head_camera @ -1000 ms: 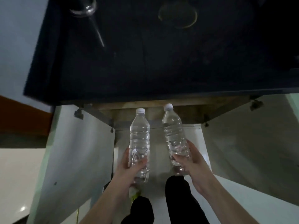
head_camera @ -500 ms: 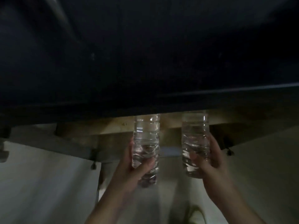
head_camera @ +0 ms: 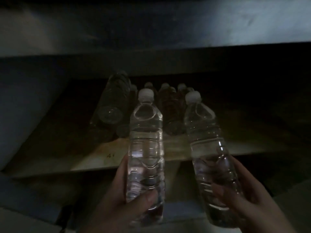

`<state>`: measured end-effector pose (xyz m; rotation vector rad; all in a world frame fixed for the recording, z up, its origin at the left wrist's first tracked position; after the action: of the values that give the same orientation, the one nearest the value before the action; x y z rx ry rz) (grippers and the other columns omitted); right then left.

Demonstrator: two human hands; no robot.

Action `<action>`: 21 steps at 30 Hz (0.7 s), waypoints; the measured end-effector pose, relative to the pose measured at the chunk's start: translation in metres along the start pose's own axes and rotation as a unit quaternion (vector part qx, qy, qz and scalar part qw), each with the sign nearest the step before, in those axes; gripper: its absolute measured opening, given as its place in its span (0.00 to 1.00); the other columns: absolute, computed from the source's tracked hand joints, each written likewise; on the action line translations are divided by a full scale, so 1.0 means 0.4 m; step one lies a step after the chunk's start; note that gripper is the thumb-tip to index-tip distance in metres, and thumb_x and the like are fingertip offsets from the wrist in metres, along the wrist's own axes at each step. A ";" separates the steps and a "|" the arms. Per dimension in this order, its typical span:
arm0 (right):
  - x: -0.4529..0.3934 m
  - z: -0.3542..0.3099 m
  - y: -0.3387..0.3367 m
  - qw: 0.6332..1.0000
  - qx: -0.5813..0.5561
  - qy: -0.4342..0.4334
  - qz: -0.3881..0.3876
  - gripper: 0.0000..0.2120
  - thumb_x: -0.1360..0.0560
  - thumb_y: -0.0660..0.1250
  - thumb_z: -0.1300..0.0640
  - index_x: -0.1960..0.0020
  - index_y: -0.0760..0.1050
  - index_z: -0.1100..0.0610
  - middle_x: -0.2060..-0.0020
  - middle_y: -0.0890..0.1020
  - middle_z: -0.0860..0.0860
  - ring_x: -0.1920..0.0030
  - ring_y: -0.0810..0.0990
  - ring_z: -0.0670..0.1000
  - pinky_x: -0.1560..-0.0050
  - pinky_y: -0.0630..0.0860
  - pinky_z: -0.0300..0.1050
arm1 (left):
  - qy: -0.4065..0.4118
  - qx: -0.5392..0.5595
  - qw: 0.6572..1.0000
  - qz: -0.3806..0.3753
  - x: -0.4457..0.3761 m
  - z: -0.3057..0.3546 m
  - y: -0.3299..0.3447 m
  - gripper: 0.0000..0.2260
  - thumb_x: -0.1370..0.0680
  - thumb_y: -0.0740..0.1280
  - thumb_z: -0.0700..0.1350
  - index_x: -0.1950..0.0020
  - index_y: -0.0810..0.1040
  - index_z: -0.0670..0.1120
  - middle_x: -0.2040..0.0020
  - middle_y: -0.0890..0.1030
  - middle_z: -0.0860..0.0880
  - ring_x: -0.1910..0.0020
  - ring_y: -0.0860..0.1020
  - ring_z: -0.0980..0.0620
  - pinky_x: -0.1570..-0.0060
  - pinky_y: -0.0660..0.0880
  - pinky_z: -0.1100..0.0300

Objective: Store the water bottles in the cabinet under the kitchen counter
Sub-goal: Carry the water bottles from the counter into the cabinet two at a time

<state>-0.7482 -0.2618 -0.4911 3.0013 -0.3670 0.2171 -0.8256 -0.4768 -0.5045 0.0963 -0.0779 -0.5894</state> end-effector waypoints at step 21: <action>-0.064 -0.088 0.087 0.959 0.201 -0.179 0.084 0.40 0.37 0.78 0.60 0.45 0.61 0.24 0.50 0.79 0.33 0.50 0.78 0.32 0.60 0.78 0.33 | 0.093 -0.301 0.901 0.299 -0.027 0.113 -0.029 0.37 0.34 0.79 0.51 0.30 0.64 0.58 0.51 0.74 0.64 0.53 0.75 0.62 0.57 0.73 0.60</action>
<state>-0.7859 -0.2848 -0.4574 3.4112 -0.6881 -0.2812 -0.8453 -0.4835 -0.4615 -0.4636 0.2584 0.0352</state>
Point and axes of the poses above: each hand's wrist, its own x-axis away from the middle knuckle, its own y-axis out of the palm, z = x × y, the point moved 5 cm from there along -x, towards the middle knuckle
